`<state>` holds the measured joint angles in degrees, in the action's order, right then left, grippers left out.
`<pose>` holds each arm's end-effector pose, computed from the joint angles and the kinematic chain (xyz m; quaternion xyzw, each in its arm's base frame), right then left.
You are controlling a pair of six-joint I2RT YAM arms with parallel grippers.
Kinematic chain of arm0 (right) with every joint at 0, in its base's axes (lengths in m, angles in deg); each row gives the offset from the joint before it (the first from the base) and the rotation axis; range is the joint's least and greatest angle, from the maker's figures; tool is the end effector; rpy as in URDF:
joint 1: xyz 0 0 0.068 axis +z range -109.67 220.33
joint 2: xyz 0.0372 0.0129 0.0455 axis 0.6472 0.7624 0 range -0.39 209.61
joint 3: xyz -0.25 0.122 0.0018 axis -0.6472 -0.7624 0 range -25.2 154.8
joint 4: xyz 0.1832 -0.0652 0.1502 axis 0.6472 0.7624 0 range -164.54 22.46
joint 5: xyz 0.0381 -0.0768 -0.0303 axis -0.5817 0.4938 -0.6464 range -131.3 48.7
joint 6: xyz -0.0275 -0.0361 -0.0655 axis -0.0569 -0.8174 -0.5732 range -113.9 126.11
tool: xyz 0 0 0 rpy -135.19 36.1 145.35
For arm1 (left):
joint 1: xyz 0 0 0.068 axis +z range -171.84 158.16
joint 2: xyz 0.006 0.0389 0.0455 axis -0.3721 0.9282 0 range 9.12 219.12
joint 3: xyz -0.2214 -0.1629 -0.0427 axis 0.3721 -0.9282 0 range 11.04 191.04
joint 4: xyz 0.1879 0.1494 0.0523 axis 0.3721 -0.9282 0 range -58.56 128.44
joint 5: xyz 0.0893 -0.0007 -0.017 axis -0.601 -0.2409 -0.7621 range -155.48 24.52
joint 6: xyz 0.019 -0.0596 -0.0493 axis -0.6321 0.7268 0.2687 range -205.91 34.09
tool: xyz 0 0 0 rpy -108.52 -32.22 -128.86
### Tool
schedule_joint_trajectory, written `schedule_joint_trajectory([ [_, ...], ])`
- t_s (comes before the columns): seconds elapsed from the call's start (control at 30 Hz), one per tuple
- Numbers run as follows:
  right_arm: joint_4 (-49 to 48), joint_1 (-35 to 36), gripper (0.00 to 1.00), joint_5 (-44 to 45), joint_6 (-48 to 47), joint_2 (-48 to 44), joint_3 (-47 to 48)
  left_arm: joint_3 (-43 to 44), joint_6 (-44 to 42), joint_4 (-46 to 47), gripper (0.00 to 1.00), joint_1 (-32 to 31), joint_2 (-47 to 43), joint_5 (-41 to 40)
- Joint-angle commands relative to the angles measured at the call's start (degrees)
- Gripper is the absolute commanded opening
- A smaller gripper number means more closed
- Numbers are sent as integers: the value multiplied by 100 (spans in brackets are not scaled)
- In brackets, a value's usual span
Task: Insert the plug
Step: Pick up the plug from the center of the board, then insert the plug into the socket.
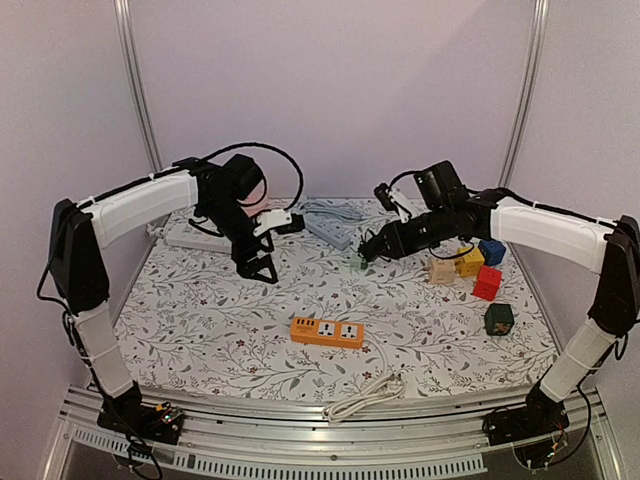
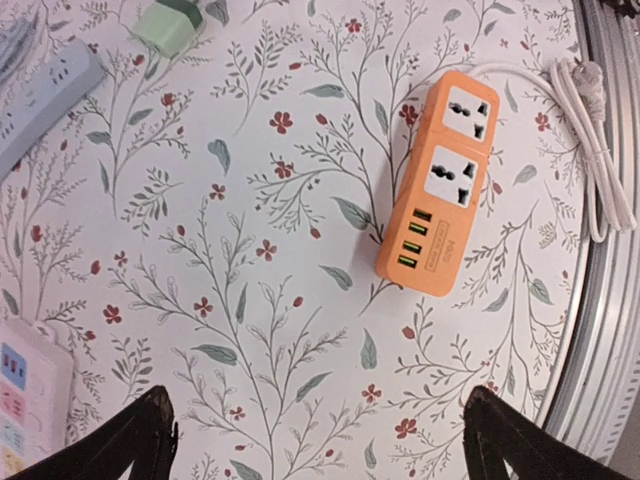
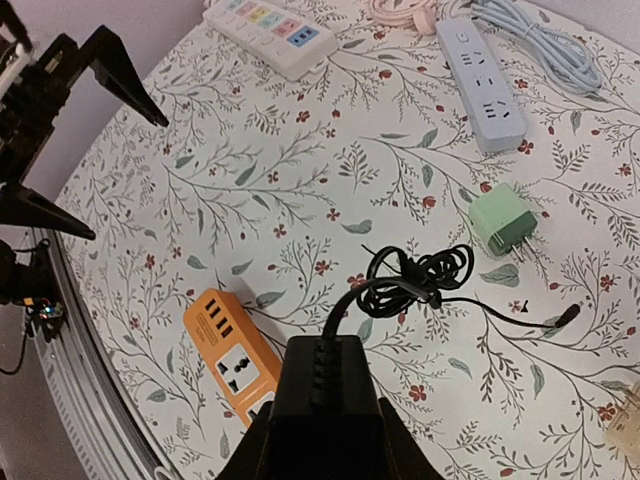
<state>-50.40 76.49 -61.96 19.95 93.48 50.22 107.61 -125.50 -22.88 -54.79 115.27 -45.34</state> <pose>0.2887 0.2410 0.2736 -0.2451 0.8698 0.3160 0.2891 0.3020 -0.2240 0.2628 0.5978 0.7656 -0.1627 0.1732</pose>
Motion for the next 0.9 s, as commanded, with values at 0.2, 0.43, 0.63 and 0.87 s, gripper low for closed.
schedule_joint_trajectory([
  [0.2, 1477, 1374, 0, 1149, -2878, 462, -87, -1069, 512, 552, 98, 12, 456, 13],
  [0.43, 1478, 1736, 0, 1249, -3173, 967, -69, -1386, 671, 830, 97, 24, 618, 33],
  [0.63, 1452, 1833, 0, 1285, -3674, 1272, 112, -1346, 862, 845, 96, 17, 793, 124],
  [0.87, 1487, 1868, 0, 1106, -4021, 1406, 230, -1318, 918, 887, 95, 17, 868, 86],
])
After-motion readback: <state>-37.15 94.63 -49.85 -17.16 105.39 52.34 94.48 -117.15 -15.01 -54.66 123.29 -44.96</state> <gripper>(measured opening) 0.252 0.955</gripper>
